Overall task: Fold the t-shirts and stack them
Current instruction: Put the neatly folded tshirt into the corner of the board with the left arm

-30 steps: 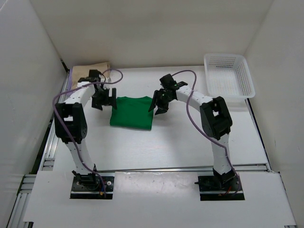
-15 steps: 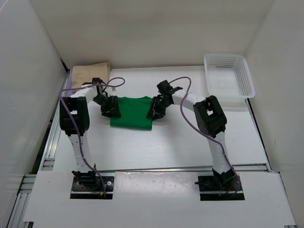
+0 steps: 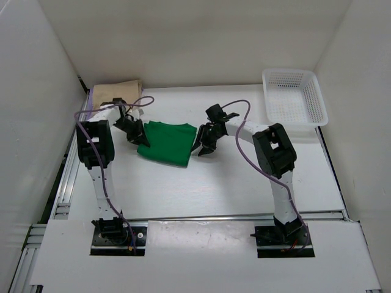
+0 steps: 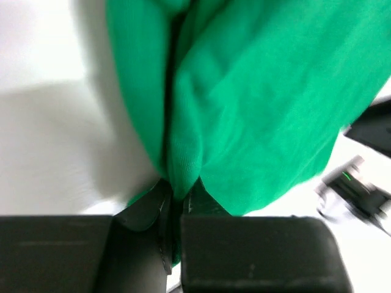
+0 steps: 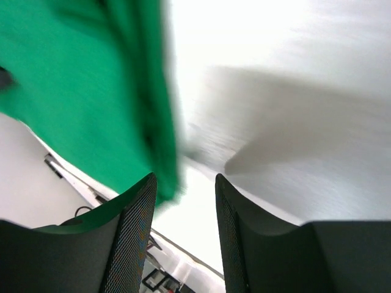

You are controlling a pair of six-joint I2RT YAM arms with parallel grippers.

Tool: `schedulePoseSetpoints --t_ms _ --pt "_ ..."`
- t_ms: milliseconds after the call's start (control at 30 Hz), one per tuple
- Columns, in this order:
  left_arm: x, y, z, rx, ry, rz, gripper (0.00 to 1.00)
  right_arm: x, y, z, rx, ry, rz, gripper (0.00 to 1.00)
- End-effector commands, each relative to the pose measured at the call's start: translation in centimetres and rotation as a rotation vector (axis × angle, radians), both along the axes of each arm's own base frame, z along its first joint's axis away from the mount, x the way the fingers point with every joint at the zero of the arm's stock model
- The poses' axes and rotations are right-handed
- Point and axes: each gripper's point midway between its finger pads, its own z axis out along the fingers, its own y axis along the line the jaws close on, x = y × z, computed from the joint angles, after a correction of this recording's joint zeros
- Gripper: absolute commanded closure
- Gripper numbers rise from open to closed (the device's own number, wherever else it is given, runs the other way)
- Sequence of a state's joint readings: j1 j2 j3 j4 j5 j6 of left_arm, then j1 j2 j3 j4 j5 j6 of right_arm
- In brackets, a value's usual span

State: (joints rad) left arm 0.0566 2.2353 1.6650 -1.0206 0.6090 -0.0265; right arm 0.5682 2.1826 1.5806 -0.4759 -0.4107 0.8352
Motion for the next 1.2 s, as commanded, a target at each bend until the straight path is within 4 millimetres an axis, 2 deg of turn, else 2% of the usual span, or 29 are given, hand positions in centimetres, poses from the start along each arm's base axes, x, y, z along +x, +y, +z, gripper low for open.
schedulePoseSetpoints --t_ms 0,33,67,133,167,233,267,333,367,433,533,600,733,800,833,867,900,967,1033,1067,1133,1167 --pt "4.9 2.0 4.0 0.159 -0.222 -0.017 0.9 1.2 -3.4 3.5 -0.027 -0.064 -0.059 0.52" --pt "5.8 2.3 4.1 0.209 -0.244 -0.02 0.9 1.2 -3.9 3.5 -0.05 -0.087 -0.058 0.52" --pt "7.7 2.1 5.9 0.237 -0.309 -0.024 0.9 1.5 -4.6 3.8 -0.062 -0.089 -0.077 0.52" --pt "9.6 3.0 6.6 0.347 -0.356 -0.015 0.9 1.7 -6.0 4.6 -0.084 -0.111 -0.08 0.51" --pt "11.3 2.5 7.6 0.38 -0.408 -0.02 0.9 2.2 -6.5 5.0 -0.09 -0.125 -0.098 0.51" --pt "12.6 3.3 7.9 0.487 -0.434 -0.008 0.9 1.8 -7.2 4.9 -0.103 -0.109 -0.098 0.51" --pt "13.6 2.8 8.1 0.517 -0.46 -0.012 0.9 1.8 -7.2 4.9 -0.103 -0.109 -0.098 0.51" --pt "14.8 3.9 8.3 0.626 -0.487 0.013 0.9 2.0 -7.8 5.1 -0.115 -0.116 -0.104 0.51" --pt "15.5 3.6 8.5 0.659 -0.514 0.015 0.9 2.0 -7.8 5.1 -0.115 -0.116 -0.104 0.51" --pt "17.2 4.1 9.6 0.719 -0.583 0.056 0.9 1.7 -8.2 4.6 -0.134 -0.104 -0.107 0.5" --pt "18.7 4.6 12.2 0.841 -0.679 0.124 0.9 1.6 -8.2 4.6 -0.134 -0.104 -0.107 0.5" --pt "20.4 5.0 15.3 0.892 -0.771 0.199 0.9 1.1 -8.5 3.9 -0.145 -0.085 -0.105 0.5" --pt "21.6 6.4 17.9 0.96 -0.837 0.29 0.9 0.7 -8.8 3.6 -0.158 -0.078 -0.108 0.5" --pt "21.7 6.7 19.9 0.971 -0.877 0.33 0.9 0.2 -9.2 3.2 -0.172 -0.07 -0.11 0.5" --pt "21.9 6.7 20.1 0.968 -0.888 0.337 0.9 0.2 -9.2 3.2 -0.173 -0.074 -0.102 0.5" --pt "21.7 6.7 21.0 0.965 -0.901 0.346 0.9 0.0 -9.5 3.1 -0.182 -0.077 -0.105 0.5" --pt "21.7 7.3 21.0 0.969 -0.897 0.354 0.9 0.0 -9.5 3.1 -0.182 -0.077 -0.105 0.5" --pt "21.6 7.3 22.8 0.96 -0.93 0.376 0.9 -0.3 -9.6 2.8 -0.188 -0.066 -0.104 0.5" --pt "21.3 8.0 23.2 0.958 -0.928 0.384 0.9 -0.5 -9.8 2.9 -0.188 -0.066 -0.104 0.5" --pt "21.1 9.4 24.0 0.953 -0.932 0.407 0.9 -0.5 -9.8 2.9 -0.188 -0.066 -0.104 0.5" --pt "20.8 10.5 24.5 0.951 -0.931 0.421 0.9 -0.9 -10.1 2.6 -0.202 -0.067 -0.099 0.5" --pt "20.4 11.8 25.2 0.959 -0.929 0.444 0.9 -0.9 -10.1 2.6 -0.202 -0.067 -0.099 0.5"
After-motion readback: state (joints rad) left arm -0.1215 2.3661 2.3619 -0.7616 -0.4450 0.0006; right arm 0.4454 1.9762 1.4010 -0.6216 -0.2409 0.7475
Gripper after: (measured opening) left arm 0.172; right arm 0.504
